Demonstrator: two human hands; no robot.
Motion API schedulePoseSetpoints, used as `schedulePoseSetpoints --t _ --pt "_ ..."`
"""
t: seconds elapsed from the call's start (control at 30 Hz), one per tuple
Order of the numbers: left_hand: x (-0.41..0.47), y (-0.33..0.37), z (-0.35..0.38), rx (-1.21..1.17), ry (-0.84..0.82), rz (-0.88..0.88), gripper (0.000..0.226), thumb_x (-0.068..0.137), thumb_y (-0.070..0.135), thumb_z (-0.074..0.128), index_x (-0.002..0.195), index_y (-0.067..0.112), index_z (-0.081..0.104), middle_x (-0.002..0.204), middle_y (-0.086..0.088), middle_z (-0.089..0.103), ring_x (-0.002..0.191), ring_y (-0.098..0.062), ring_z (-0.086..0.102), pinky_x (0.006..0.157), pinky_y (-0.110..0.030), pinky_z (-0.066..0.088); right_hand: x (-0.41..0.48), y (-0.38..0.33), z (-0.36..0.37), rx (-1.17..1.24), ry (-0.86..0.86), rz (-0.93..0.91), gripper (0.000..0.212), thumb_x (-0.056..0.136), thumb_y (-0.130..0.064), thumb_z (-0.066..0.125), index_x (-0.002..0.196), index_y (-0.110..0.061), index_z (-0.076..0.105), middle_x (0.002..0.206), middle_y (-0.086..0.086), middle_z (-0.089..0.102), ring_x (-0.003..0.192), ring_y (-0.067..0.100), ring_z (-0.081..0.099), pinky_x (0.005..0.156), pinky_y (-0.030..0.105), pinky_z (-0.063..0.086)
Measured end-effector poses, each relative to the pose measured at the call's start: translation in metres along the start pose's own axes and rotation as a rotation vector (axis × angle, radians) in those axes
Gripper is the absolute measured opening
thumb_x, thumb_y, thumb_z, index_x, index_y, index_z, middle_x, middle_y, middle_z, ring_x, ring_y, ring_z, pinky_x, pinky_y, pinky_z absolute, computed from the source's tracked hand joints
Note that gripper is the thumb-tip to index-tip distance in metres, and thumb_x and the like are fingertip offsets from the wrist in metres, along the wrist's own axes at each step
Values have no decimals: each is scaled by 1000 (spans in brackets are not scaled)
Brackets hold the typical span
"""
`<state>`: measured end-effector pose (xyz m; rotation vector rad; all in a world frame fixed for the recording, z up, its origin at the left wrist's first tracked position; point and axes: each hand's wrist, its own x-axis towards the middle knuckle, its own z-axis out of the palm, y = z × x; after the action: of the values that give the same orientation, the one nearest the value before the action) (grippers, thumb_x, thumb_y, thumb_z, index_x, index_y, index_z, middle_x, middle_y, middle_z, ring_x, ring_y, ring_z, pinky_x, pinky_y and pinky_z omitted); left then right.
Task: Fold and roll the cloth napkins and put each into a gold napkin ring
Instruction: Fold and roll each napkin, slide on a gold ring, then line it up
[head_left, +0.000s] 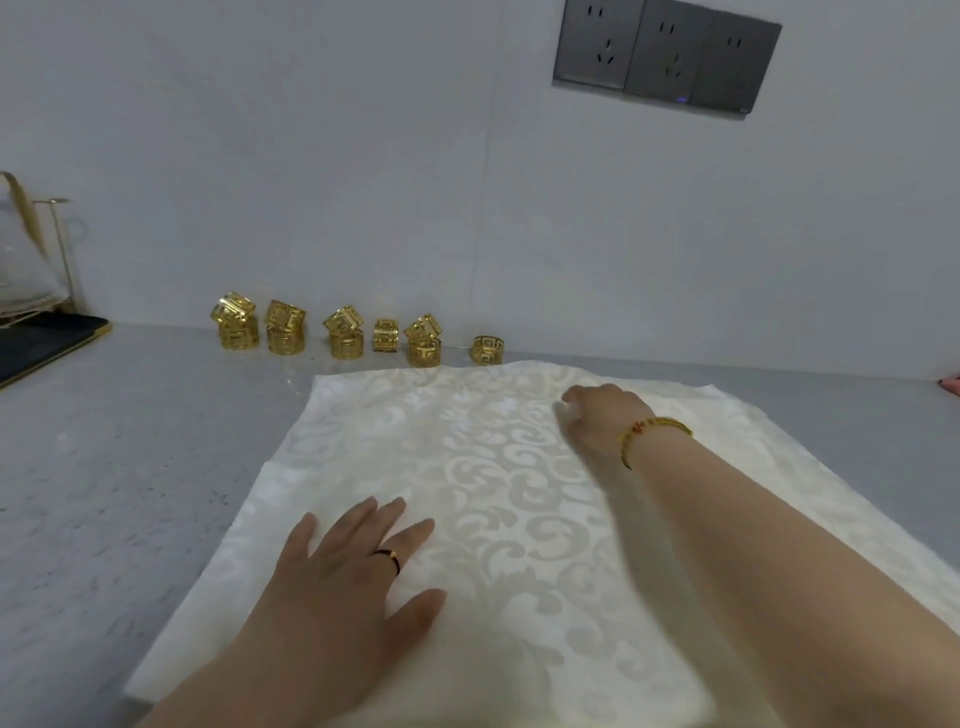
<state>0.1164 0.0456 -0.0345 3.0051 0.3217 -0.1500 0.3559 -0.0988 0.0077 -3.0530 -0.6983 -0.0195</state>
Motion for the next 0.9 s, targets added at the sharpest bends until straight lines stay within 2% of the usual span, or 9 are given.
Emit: schedulePoseSetpoints --t 0.17,0.23,0.37,0.53,0.63,0.7,0.77,0.83,0.9 --pt "2 -4 1 -4 -3 26 140 8 70 -47 141 46 -11 125 30 -26 117 9 -28 113 -35 -12 35 -22 16 39 -16 -47 44 95 -15 33 139 -21 30 138 7 43 123 29 42 99 34 34" --pt "1 -4 1 -30 13 35 132 16 81 -35 141 45 -11 135 31 -24 125 7 -27 113 -36 -11 37 -26 17 19 29 -88 44 94 -12 36 137 -19 34 138 5 44 124 26 41 100 33 32" --pt "-1 -2 2 -93 58 47 104 41 67 -20 142 44 -9 150 21 -18 136 0 -21 113 -36 -12 35 -28 13 -4 65 -132 41 93 -14 39 134 -19 38 135 7 45 124 26 39 101 33 32" --pt "2 -2 2 -25 4 57 137 12 79 -39 141 44 -9 141 29 -20 117 9 -27 112 -36 -12 22 -30 -2 63 168 -133 32 90 -9 38 117 -13 56 121 15 53 115 29 45 90 29 37" --pt "0 -5 0 -52 123 49 138 13 75 -44 142 44 -4 143 27 -15 128 7 -20 113 -37 -9 3 -34 -19 103 297 -234 27 90 -10 40 107 -6 61 110 14 62 109 28 48 85 30 38" --pt "1 -9 -3 -3 318 95 118 45 86 -23 144 36 18 148 15 6 140 -7 12 113 -38 9 -22 -34 -31 89 369 -325 26 90 -12 43 105 -7 63 105 11 64 104 27 51 83 29 39" --pt "-3 -14 -6 -44 519 94 77 74 67 24 134 20 40 136 -8 48 126 -20 37 105 -36 24 -51 -33 -39 48 416 -412 24 91 -14 46 104 -10 66 100 8 65 99 27 53 78 29 38" --pt "-8 -17 -10 -86 728 91 69 73 51 45 130 13 38 128 -18 54 120 -25 34 100 -39 19 -86 -31 -45 18 546 -538 17 85 -13 55 89 -10 71 82 8 67 82 30 59 69 32 43" --pt "-15 -19 -18 -99 883 68 84 64 42 71 132 9 35 131 -23 49 121 -30 31 107 -37 10 -123 -26 -46 43 656 -618 10 69 -13 61 68 -14 71 61 1 64 58 26 59 50 31 47"
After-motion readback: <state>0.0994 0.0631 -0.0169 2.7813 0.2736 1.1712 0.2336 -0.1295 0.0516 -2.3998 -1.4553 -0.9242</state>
